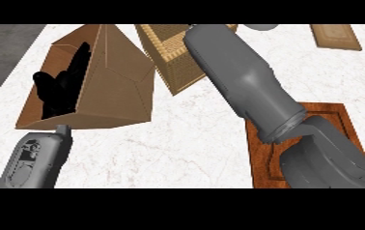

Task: Pick the cupcake from the cutting board and place it in the basket

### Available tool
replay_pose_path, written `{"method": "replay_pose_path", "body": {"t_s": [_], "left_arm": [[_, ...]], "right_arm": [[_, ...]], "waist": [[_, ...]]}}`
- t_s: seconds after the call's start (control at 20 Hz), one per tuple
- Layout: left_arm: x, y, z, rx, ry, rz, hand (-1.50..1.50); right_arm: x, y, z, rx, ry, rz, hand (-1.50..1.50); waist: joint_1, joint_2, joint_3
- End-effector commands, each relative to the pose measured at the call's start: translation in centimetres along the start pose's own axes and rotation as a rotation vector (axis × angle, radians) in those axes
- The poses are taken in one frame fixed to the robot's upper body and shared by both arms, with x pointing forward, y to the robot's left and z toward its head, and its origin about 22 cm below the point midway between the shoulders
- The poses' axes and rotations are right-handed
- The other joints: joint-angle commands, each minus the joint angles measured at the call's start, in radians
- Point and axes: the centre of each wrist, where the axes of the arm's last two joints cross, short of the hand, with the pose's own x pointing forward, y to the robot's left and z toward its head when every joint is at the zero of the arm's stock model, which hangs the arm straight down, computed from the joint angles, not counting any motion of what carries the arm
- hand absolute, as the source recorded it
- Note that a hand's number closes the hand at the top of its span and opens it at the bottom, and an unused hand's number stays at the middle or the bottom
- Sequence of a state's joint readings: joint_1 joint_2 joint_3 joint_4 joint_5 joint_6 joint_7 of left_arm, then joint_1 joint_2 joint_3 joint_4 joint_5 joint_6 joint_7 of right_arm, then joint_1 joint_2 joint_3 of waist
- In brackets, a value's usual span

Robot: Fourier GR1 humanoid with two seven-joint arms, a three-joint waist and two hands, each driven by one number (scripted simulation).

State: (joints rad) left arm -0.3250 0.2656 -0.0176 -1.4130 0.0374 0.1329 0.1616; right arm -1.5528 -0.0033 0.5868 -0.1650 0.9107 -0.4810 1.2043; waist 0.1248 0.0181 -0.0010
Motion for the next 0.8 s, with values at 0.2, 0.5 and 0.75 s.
{"method": "replay_pose_path", "body": {"t_s": [0.2, 0.5, 0.75], "left_arm": [[-1.0, -0.6, 0.5, -0.016, 0.022, 0.019, 0.0], [-1.4, -0.6, 0.5, -0.004, 0.024, 0.009, 0.0], [-1.0, -0.8, 0.5, 0.013, 0.017, 0.021, 0.0]], "right_arm": [[-0.5, 0.8, 0.2, 0.272, 0.122, 0.197, 1.5], [-0.8, 1.5, 1.1, 0.261, 0.122, 0.194, 1.5], [-0.2, 0.6, 1.2, 0.251, 0.104, 0.201, 1.5]], "waist": [[-0.005, 0.003, -0.003], [-0.014, 0.004, -0.002], [-0.026, 0.001, -0.002]]}}
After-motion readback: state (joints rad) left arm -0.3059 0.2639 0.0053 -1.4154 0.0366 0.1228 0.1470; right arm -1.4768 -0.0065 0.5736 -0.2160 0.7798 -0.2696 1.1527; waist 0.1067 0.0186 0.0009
